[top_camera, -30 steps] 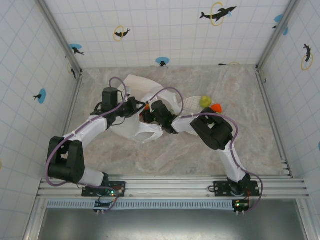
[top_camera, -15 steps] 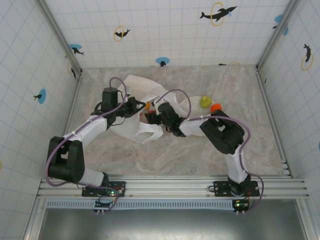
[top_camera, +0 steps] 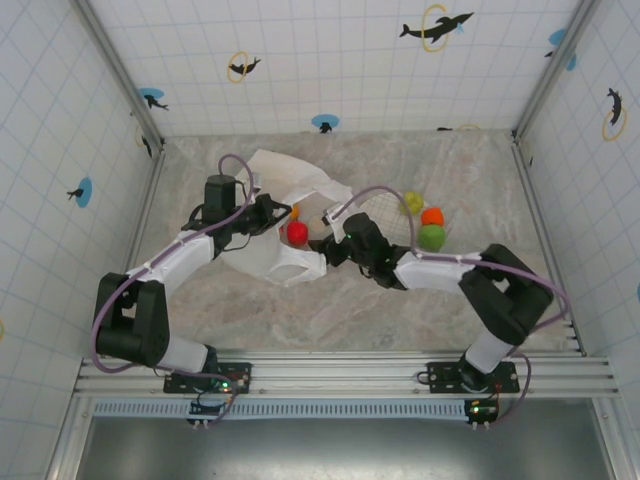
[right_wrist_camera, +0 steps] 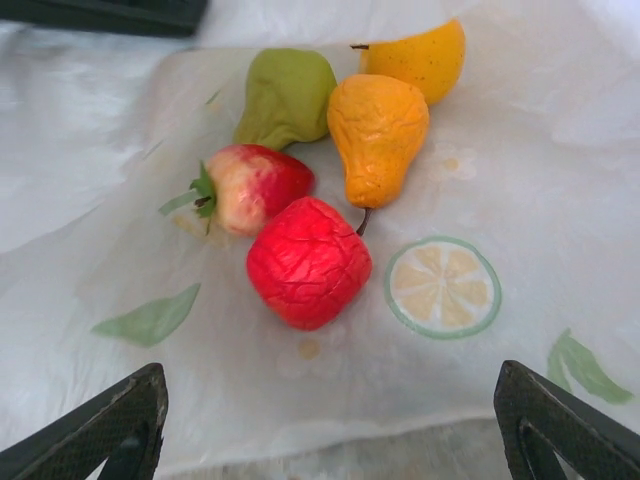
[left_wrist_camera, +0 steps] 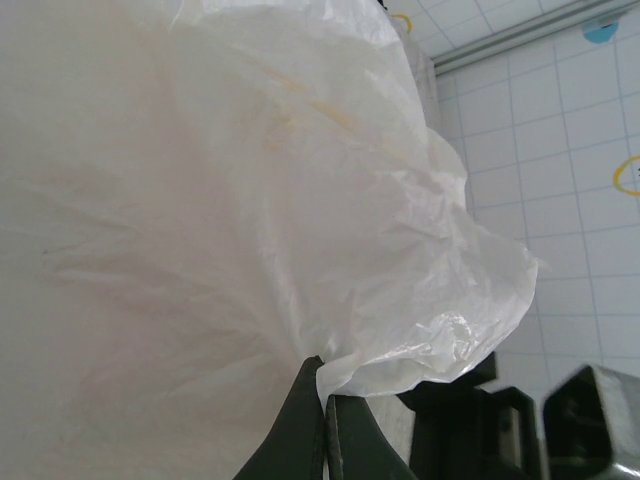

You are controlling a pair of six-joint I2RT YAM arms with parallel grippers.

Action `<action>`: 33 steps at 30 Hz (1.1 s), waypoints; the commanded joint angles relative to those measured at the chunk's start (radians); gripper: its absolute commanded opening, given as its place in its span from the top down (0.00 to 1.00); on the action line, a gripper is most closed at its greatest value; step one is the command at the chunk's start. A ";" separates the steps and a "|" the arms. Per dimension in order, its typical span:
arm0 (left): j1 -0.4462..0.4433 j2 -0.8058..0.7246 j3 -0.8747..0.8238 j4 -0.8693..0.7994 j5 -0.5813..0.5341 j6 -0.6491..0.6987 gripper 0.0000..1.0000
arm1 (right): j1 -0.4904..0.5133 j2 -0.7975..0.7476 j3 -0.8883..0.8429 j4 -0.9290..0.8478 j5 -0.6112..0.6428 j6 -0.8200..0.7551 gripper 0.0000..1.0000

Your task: Place the fruits into the plastic bag

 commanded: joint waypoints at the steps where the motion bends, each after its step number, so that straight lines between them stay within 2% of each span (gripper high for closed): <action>1: 0.005 0.004 0.004 -0.001 0.014 -0.014 1.00 | -0.001 -0.111 -0.042 -0.081 -0.050 -0.048 0.14; 10: 0.005 0.006 0.003 -0.001 0.012 -0.011 1.00 | -0.070 -0.403 -0.106 -0.236 -0.150 -0.069 0.13; 19: 0.004 0.010 0.004 -0.001 0.012 -0.011 1.00 | -0.180 -0.549 -0.132 -0.285 -0.126 -0.063 0.11; 21: 0.005 0.010 0.004 -0.002 0.012 -0.011 1.00 | -0.196 -0.552 -0.118 -0.316 -0.064 -0.062 0.10; 26: 0.005 0.010 0.004 -0.003 0.012 -0.011 1.00 | -0.293 -0.492 -0.026 -0.531 0.285 0.038 0.06; 29: 0.005 0.010 0.004 -0.002 0.012 -0.011 1.00 | -0.393 -0.436 0.014 -0.659 0.353 0.111 0.03; 33: 0.005 0.011 0.005 -0.001 0.012 -0.011 1.00 | -0.449 -0.413 -0.016 -0.682 0.368 0.152 0.00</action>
